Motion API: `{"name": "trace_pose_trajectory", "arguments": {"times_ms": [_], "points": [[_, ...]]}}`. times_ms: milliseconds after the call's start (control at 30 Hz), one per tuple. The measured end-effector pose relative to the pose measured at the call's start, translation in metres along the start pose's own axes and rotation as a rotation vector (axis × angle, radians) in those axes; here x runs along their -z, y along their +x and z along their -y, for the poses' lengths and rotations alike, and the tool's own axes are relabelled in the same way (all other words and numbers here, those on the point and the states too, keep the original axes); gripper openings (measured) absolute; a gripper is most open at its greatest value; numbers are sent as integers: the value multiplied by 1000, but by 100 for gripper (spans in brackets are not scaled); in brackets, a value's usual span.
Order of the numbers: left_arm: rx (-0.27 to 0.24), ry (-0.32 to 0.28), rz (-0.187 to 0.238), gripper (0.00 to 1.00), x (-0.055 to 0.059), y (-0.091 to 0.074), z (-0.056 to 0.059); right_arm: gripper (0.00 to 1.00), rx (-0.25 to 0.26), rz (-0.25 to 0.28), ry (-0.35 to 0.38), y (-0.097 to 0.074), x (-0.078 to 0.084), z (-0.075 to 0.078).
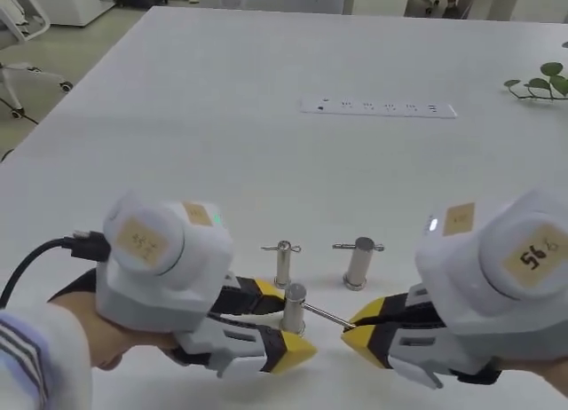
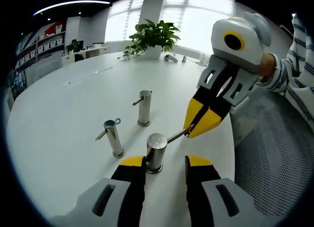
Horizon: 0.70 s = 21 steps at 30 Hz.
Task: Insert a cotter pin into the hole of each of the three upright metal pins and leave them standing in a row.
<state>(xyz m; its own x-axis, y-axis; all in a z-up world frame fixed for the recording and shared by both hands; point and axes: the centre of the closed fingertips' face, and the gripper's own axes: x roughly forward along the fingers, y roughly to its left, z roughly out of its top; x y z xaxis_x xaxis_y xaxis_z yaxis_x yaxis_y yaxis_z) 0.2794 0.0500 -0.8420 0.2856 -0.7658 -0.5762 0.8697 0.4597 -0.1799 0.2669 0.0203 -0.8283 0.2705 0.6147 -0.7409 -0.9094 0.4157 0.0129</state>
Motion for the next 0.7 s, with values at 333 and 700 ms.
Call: {"name": "trace_pose_trajectory", "arguments": {"times_ms": [333,700], "points": [[-2,-5,-5,31,0,0,0,3,18,-5,33,1,1,4],[-3,-22,-9,32,2,-2,2,3,14,-25,-2,-1,2,6]]}}
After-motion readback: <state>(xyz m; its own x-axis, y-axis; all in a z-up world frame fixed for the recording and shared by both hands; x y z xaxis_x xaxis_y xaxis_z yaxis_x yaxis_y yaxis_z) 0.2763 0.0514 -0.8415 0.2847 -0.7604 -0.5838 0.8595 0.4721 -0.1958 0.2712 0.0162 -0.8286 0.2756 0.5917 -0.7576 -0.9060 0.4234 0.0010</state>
